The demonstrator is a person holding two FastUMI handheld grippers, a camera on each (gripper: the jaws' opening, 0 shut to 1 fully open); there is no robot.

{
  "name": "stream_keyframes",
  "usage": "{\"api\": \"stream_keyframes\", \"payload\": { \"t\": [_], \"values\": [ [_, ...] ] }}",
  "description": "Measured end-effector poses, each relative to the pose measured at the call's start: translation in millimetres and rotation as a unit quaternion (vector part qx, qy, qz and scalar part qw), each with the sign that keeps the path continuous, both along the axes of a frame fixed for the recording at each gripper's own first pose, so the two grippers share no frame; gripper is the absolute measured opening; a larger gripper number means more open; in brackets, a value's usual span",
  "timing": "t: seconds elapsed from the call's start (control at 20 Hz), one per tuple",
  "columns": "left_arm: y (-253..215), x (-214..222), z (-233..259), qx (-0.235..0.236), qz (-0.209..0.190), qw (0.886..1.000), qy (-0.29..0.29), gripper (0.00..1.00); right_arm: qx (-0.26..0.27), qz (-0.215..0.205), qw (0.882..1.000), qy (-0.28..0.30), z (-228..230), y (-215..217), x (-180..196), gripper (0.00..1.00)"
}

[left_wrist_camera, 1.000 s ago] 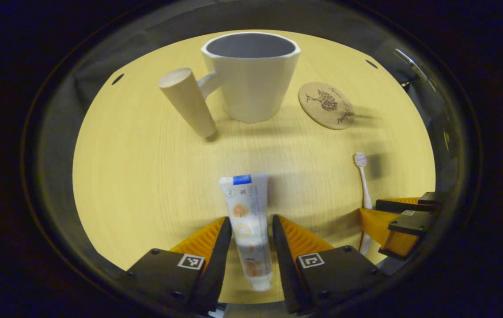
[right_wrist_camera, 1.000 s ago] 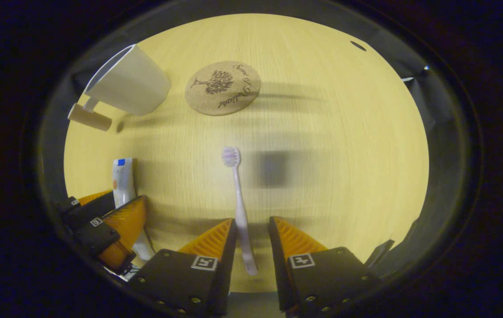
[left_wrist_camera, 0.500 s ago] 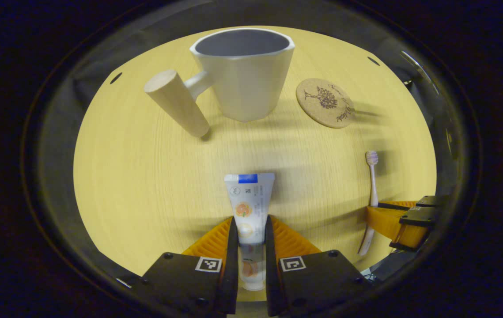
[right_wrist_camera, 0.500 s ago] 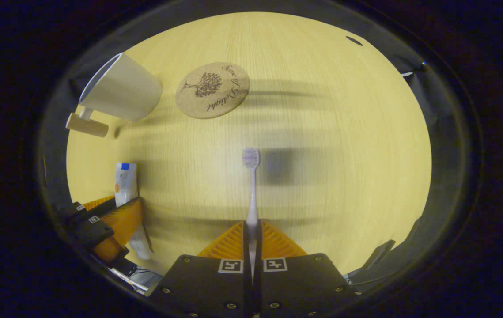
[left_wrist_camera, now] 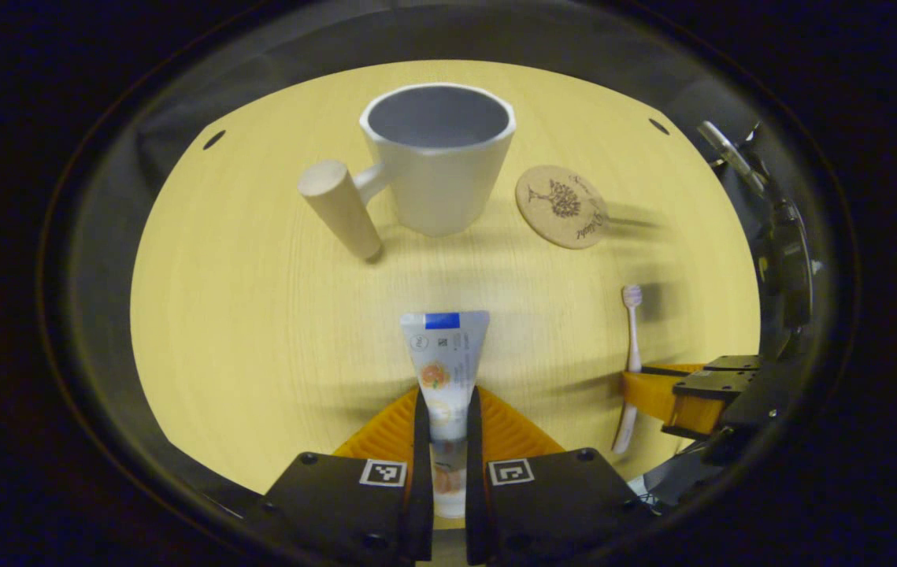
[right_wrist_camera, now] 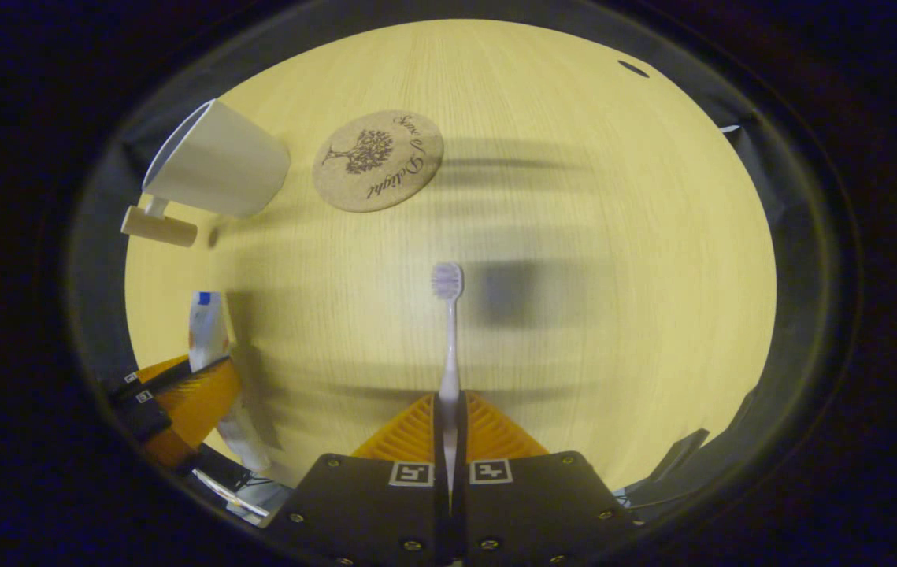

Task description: Put the toothbrush and toothpaste on the desktop into the cup, then pick up the cup and place it on the coaster on the desktop.

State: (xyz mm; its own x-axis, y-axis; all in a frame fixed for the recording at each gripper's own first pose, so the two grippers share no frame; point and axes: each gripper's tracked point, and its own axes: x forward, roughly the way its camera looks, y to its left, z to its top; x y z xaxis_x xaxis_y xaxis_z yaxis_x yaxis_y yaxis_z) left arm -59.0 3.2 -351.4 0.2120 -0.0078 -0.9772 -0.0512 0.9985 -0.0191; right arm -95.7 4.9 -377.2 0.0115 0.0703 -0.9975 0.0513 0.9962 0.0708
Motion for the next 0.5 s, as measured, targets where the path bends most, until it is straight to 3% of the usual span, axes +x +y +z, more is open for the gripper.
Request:
{"api": "stream_keyframes", "payload": {
  "t": [0.5],
  "values": [
    [-13,69,100,-0.008,-0.024,0.996,-0.089,0.24,0.015,-0.007,1.0,0.001,0,0,2,0.02]
  ]
}}
